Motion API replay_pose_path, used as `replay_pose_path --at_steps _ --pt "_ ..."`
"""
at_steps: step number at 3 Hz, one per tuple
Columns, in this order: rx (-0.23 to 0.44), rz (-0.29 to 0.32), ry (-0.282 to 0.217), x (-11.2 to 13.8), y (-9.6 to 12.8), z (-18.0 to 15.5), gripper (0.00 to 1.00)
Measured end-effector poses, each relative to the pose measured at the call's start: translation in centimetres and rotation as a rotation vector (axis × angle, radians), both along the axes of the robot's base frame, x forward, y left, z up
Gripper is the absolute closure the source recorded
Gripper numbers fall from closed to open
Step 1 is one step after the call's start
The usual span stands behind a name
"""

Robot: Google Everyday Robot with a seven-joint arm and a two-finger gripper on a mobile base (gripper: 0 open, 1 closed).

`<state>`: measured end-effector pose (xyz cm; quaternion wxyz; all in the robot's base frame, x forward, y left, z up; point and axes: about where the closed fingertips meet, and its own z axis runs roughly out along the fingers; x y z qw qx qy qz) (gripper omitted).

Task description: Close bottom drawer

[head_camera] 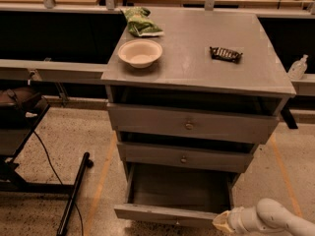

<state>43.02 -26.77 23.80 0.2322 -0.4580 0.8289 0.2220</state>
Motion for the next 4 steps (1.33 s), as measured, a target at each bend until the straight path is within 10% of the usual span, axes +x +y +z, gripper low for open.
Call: replay_pose_path --at_steps 1,4 --pt "-0.011 0.088 -0.001 -0.8 -0.5 -1.7 1.0" --pt "-0.171 0.211 0.006 -1.0 -1.5 -6.9 1.0"
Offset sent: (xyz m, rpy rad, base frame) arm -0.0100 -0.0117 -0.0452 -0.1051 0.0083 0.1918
